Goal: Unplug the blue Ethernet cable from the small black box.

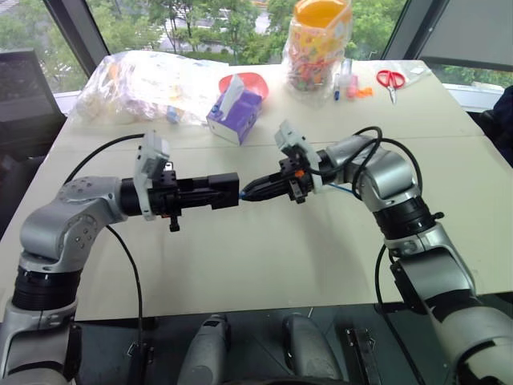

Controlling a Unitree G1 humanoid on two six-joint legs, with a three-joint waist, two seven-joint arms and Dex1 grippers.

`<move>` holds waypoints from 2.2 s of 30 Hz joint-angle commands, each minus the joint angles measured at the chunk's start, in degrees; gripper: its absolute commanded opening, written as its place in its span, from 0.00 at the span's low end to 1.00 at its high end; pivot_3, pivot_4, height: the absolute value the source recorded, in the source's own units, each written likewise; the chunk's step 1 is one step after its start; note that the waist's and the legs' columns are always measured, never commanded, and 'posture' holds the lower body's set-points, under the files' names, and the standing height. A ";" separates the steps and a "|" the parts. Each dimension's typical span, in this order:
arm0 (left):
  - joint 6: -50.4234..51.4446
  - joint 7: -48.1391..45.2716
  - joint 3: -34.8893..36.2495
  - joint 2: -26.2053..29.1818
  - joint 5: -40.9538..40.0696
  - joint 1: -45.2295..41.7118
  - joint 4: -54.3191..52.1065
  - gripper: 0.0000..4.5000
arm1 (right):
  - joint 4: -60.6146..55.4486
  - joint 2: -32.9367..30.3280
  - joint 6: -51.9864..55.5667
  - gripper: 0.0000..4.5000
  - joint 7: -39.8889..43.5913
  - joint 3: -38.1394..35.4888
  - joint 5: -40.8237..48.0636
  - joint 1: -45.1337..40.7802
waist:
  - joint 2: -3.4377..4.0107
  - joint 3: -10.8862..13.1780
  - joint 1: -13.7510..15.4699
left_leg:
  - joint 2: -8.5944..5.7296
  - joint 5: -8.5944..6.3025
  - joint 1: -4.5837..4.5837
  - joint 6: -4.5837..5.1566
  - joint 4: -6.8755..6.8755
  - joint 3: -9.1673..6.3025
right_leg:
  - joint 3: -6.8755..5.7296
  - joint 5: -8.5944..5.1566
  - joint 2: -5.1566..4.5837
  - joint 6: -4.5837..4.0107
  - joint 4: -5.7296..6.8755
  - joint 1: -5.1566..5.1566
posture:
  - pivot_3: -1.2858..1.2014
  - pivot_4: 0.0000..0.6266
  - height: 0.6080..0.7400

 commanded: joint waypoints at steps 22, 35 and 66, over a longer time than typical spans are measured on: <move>0.14 1.87 4.66 2.48 -3.03 4.20 -4.53 0.11 | 14.91 -6.17 -16.10 0.01 -2.86 -1.98 -9.38 -0.95 | -0.01 0.00 0.01 | -0.01 0.00 0.02 0.00 0.03 0.00 | 0.00 0.00 0.00 -0.01 0.00 0.03 | 0.52 0.24 0.90; -22.71 13.34 -6.32 -14.86 18.31 0.22 13.46 0.11 | 36.90 -0.92 -31.60 0.48 -26.30 -8.15 -17.57 -4.03 | 0.00 0.00 0.25 | -0.02 0.02 0.05 -0.01 0.04 0.03 | 0.03 0.03 0.00 0.00 0.02 0.06 | 0.52 0.24 0.90; -38.85 15.46 -9.48 -23.56 31.06 -2.13 37.14 0.97 | -16.19 -8.99 1.73 1.00 -24.00 -14.09 -2.72 22.03 | -0.01 -0.02 0.19 | -0.03 0.02 0.08 0.00 0.19 0.00 | 0.02 0.07 0.00 0.10 0.09 0.15 | 0.52 0.24 0.90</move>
